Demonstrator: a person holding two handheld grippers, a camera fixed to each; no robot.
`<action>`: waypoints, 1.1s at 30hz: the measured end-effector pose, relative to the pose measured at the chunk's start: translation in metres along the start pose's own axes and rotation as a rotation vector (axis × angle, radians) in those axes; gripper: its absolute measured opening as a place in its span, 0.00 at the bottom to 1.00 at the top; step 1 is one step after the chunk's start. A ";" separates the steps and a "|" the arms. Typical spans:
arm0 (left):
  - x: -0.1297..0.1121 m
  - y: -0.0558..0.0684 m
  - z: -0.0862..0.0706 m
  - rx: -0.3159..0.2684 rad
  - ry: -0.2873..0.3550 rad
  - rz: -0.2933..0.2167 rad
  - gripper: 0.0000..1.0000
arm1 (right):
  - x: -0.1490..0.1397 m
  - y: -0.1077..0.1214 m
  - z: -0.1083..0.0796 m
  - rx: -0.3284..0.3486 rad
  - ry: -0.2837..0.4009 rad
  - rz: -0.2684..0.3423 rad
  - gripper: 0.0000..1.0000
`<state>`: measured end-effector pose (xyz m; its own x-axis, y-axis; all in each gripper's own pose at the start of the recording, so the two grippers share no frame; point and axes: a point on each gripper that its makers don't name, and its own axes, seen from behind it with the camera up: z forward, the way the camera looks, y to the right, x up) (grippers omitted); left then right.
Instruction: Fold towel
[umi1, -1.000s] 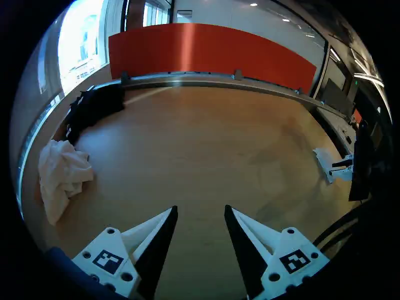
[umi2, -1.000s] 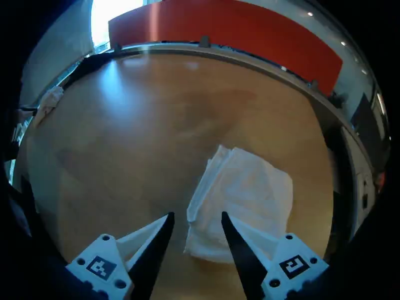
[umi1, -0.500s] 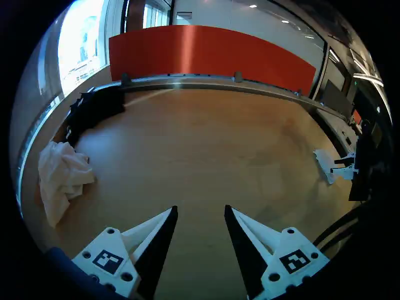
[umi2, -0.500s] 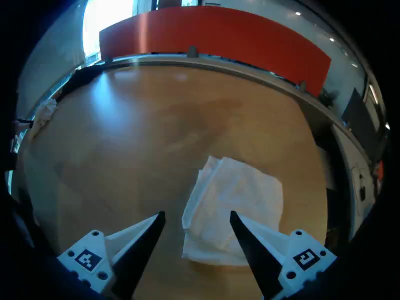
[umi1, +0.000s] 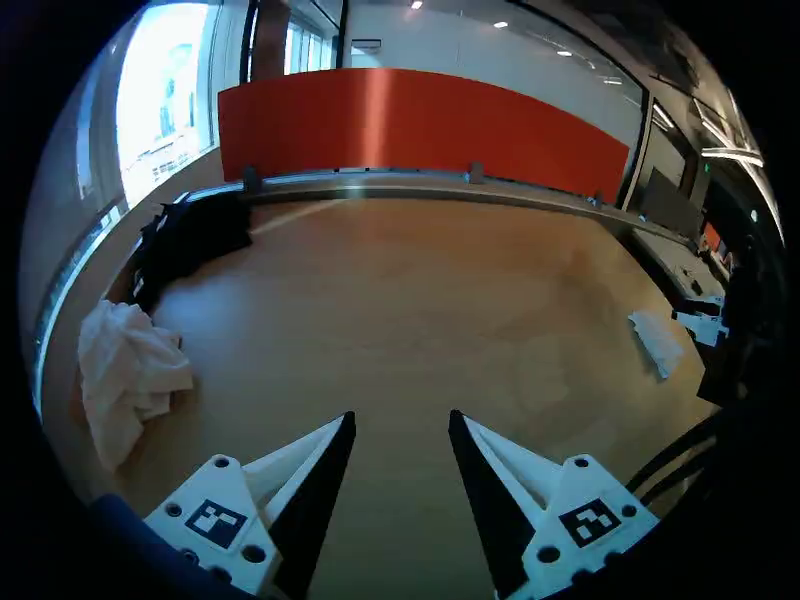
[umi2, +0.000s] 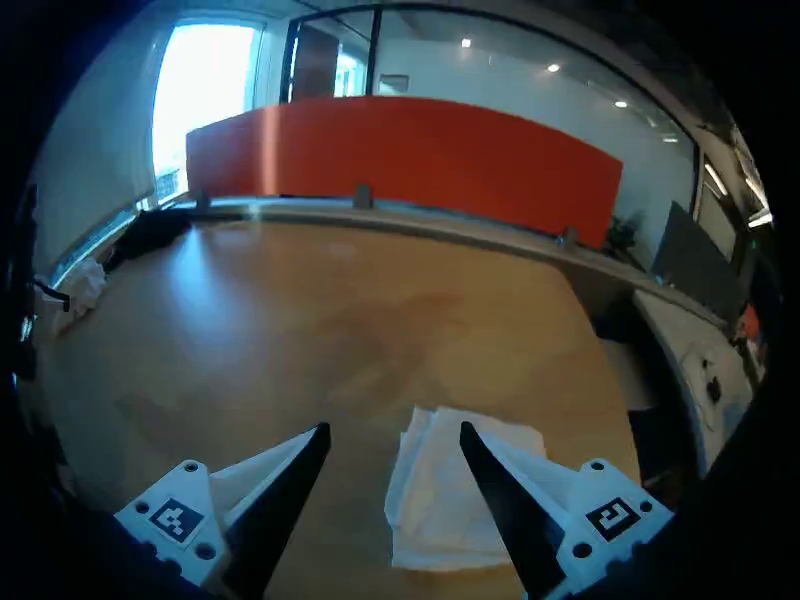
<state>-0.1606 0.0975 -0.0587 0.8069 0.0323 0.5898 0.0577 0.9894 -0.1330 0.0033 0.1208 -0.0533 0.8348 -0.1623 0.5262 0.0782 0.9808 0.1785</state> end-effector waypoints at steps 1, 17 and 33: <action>0.003 -0.001 0.000 -0.001 0.010 0.002 0.68 | 0.009 -0.002 -0.002 -0.008 0.028 0.001 1.00; 0.073 -0.019 -0.009 0.019 0.262 0.039 0.68 | 0.126 -0.047 -0.031 -0.076 0.362 0.082 1.00; 0.133 -0.060 -0.030 0.102 0.512 0.027 0.68 | 0.186 -0.109 -0.045 -0.104 0.489 0.089 1.00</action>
<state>-0.0396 0.0379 0.0036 0.9929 0.0100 0.1183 -0.0042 0.9988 -0.0493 0.1740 -0.0112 -0.0121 0.9962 -0.0320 0.0805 0.0277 0.9982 0.0540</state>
